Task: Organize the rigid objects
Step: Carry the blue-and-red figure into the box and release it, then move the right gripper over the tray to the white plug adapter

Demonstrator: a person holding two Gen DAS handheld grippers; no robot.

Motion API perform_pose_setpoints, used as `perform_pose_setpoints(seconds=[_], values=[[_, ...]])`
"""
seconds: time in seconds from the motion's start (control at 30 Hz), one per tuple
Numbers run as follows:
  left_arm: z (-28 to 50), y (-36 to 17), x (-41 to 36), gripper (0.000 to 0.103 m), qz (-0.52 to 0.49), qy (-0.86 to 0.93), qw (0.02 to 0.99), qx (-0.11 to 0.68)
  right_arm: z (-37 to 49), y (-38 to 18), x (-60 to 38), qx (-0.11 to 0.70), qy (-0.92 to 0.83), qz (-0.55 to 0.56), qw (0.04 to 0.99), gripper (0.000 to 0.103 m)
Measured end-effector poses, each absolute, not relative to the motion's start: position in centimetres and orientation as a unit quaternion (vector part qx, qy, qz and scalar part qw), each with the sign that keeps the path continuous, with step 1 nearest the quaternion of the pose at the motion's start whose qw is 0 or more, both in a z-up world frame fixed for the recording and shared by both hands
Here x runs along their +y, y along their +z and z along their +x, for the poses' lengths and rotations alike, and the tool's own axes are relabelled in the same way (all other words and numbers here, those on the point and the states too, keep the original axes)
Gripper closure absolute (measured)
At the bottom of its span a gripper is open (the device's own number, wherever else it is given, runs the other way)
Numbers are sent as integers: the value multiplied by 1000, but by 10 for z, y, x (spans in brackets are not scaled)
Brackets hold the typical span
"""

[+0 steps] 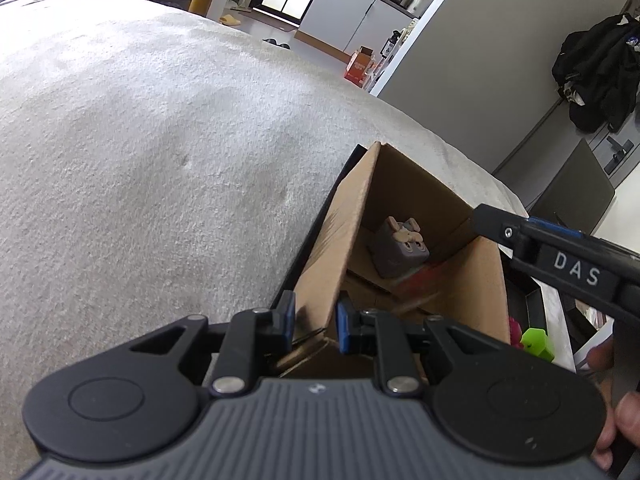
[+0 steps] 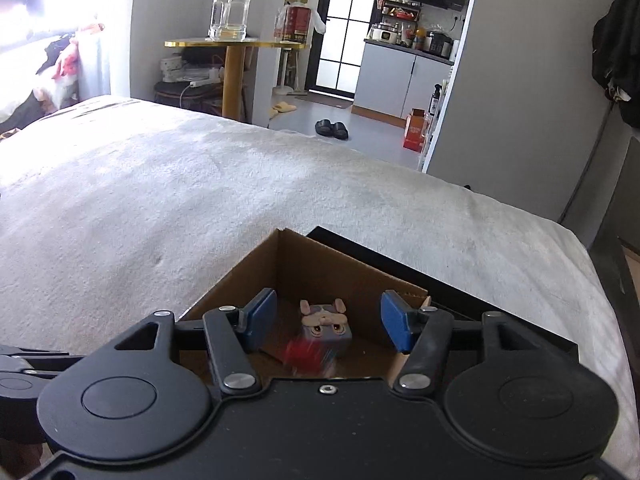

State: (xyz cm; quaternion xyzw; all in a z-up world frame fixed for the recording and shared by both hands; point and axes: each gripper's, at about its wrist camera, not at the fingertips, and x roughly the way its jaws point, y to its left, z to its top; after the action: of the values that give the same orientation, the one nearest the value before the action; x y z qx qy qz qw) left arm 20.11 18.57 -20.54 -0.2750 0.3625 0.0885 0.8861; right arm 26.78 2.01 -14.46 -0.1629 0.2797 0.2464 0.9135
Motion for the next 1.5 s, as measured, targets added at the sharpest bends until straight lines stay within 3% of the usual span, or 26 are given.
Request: perform_pose_setpoints(seconds=[0.57,0.73,0.9,1.0,1.17,1.5], values=[[207,-200,177,81,-240,109,889,374,246,-143,-56,316,209,-149,913,39],[212,-193,171,72,-212,132,887,388,245,-145,-79,328,190,-127,917,37],[210,-176,163,51,-191,154,894,374,239,-144,-94,331,182,-110,919,37],[210,-168,154,45,-177,157,898,371,237,-144,-104,334,173,-98,921,37],[214,-158,138,38,-158,158,901,373,232,-145,-120,331,152,-92,927,30],[218,-148,96,36,-108,136,908,382,225,-151,-161,329,110,-42,937,30]])
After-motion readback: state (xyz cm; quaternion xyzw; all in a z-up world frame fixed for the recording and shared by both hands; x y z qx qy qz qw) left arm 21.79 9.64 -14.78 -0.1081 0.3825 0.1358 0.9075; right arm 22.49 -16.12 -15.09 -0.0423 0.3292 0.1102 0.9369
